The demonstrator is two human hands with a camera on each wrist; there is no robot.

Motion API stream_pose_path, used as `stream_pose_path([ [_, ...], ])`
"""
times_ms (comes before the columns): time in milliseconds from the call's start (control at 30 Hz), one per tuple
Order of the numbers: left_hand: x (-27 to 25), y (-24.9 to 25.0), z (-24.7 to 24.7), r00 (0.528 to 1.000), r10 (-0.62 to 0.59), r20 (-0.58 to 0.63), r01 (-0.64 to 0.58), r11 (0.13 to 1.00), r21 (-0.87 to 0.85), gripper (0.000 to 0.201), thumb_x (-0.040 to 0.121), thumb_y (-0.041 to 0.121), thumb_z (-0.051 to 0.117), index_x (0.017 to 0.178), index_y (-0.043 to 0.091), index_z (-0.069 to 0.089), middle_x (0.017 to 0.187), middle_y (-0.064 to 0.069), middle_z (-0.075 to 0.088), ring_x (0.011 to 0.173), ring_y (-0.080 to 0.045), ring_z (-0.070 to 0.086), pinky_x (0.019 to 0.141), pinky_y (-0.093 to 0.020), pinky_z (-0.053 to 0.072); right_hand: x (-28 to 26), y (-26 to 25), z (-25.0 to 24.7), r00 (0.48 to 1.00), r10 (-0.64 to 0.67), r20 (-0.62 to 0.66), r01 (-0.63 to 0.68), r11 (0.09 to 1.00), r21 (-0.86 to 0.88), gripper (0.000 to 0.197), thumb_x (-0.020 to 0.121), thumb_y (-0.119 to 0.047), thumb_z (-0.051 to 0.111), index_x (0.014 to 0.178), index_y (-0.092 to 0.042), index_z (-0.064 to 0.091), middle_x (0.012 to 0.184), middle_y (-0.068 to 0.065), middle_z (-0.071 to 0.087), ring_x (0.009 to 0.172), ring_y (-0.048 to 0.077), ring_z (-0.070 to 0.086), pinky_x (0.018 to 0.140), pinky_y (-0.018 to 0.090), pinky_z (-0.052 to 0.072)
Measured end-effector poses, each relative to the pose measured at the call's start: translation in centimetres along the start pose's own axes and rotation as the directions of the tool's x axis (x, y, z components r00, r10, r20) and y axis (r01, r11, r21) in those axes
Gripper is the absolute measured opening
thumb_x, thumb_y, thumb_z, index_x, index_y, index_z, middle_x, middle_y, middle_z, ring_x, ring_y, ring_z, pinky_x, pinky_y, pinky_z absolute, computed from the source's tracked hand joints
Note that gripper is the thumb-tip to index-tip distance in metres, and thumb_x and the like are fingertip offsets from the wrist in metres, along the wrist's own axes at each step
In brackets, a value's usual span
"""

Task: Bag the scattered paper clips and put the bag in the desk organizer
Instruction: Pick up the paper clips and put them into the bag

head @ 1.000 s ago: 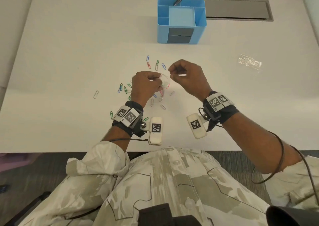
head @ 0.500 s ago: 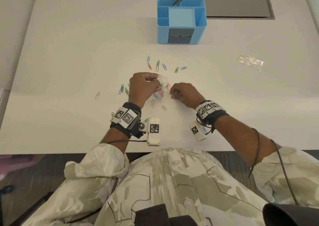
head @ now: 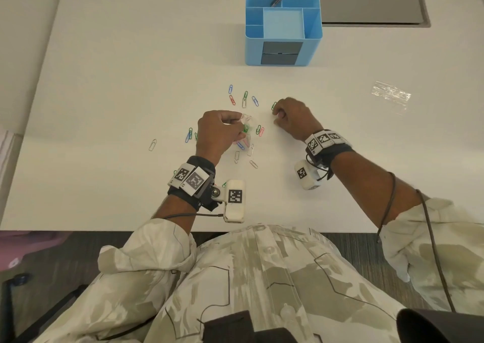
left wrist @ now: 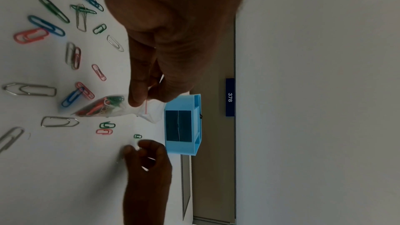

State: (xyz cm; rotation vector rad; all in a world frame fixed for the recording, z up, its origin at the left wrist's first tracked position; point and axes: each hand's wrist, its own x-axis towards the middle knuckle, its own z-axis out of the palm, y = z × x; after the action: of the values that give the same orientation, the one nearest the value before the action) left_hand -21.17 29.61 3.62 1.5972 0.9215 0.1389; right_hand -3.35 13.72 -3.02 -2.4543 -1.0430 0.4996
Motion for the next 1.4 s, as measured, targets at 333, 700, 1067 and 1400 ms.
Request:
stream_pose_path([
  [333, 1.2, -0.1, -0.1, 0.999, -0.036, -0.016, 0.036, 0.999, -0.001, 0.023, 0.090, -0.001, 0.074, 0.108, 0.011, 0.080, 0.103, -0.012, 0.080, 0.074, -0.022, 0.082, 0.087, -0.039, 0.067, 0.2, 1.9, 1.0, 0.991, -0.131, -0.023, 0.125, 0.978, -0.164, 0.050, 0.095, 0.006, 0.048, 0.142, -0.010, 0.053, 0.145, 0.020, 0.046, 0.131, 0.039, 0.044, 0.109, 0.044, 0.040],
  [700, 1.5, 0.7, 0.5, 1.000, -0.009, 0.003, 0.009, 1.000, 0.015, 0.024, 0.090, 0.000, 0.074, 0.110, 0.011, 0.080, 0.100, -0.006, 0.079, 0.075, -0.022, 0.082, 0.085, -0.038, 0.067, -4.7, 2.4, 1.4, 0.967, -0.253, -0.002, 0.249, 0.952, -0.177, 0.028, 0.097, -0.015, 0.061, 0.125, -0.010, 0.066, 0.118, 0.012, 0.062, 0.100, 0.033, 0.057, 0.084, 0.037, 0.049],
  [1067, 0.7, 1.2, 0.9, 0.999, 0.021, 0.034, -0.022, 1.000, 0.016, 0.025, 0.091, -0.002, 0.071, 0.113, 0.006, 0.079, 0.103, -0.013, 0.079, 0.076, -0.020, 0.081, 0.062, -0.013, 0.059, -6.2, 2.1, 1.6, 0.987, -0.125, -0.105, 0.119, 0.991, -0.064, 0.013, 0.095, -0.012, 0.064, 0.101, -0.011, 0.075, 0.102, 0.007, 0.067, 0.088, 0.031, 0.063, 0.077, 0.035, 0.051],
  [1400, -0.1, 1.1, 1.1, 0.998, 0.038, 0.043, -0.038, 0.999, 0.004, 0.025, 0.091, -0.004, 0.071, 0.113, 0.005, 0.079, 0.103, -0.013, 0.078, 0.069, -0.017, 0.079, 0.065, -0.014, 0.060, -6.6, 1.6, 1.1, 0.998, 0.054, -0.028, -0.052, 0.998, 0.037, 0.007, 0.087, -0.015, 0.073, 0.094, -0.013, 0.075, 0.088, 0.005, 0.063, 0.081, 0.024, 0.059, 0.073, 0.034, 0.048],
])
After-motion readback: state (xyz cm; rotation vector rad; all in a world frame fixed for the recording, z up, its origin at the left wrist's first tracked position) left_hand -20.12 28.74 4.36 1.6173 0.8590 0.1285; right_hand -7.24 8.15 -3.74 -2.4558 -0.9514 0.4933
